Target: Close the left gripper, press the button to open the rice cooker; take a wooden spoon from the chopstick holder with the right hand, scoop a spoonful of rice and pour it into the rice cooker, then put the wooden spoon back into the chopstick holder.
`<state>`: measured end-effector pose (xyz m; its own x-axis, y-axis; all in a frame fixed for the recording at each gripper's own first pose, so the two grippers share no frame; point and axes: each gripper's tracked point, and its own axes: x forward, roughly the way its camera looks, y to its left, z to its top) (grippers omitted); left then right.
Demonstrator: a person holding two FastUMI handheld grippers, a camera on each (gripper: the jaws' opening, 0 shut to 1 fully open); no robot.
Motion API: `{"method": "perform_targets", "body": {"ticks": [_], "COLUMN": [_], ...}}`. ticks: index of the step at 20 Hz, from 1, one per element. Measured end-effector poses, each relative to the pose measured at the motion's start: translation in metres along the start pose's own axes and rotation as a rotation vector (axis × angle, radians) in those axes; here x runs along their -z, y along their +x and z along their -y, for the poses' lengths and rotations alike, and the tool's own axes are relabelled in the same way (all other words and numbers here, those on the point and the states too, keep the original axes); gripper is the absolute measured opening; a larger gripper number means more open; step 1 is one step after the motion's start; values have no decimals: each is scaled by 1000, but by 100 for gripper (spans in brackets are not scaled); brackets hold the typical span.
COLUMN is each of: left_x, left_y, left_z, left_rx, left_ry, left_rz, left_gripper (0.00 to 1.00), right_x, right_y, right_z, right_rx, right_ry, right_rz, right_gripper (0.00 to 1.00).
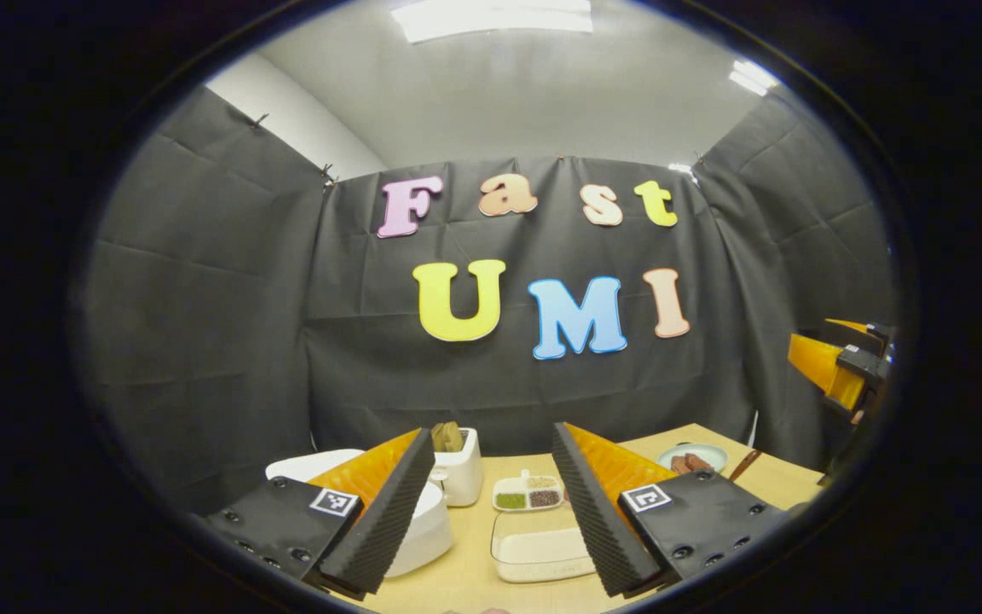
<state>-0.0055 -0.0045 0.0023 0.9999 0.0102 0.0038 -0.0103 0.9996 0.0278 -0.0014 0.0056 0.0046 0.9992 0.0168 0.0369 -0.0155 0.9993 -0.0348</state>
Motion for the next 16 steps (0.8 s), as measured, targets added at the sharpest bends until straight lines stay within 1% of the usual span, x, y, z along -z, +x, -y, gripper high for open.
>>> {"method": "perform_targets", "body": {"ticks": [2, 9, 11, 12, 14, 15, 16], "left_x": [-2, -4, -6, -8, -14, -16, -20], "left_y": [2, 2, 1, -1, -3, -3, -3], "left_z": [-3, -13, -14, -18, -21, -22, -26], "left_rx": [-5, -38, -30, -38, -32, -29, -37], "left_ry": [13, -3, 0, 1, 1, 2, 11], "left_rz": [-3, 8, 18, 25, 43, 51, 60], "left_gripper": [97, 97, 91, 84, 75, 73, 65], "right_x": [1, 8, 10, 11, 13, 14, 16], "right_y": [1, 3, 4, 5, 5, 4, 4], "right_z": [0, -1, -2, -3, -6, -7, -9], "right_rx": [0, 3, -1, -4, -11, -13, -15], "right_ry": [14, 33, 34, 31, 24, 21, 20], "right_rz": [-1, -22, -26, -30, -36, -38, -40], "right_gripper": [95, 96, 95, 95, 95, 95, 96]}}
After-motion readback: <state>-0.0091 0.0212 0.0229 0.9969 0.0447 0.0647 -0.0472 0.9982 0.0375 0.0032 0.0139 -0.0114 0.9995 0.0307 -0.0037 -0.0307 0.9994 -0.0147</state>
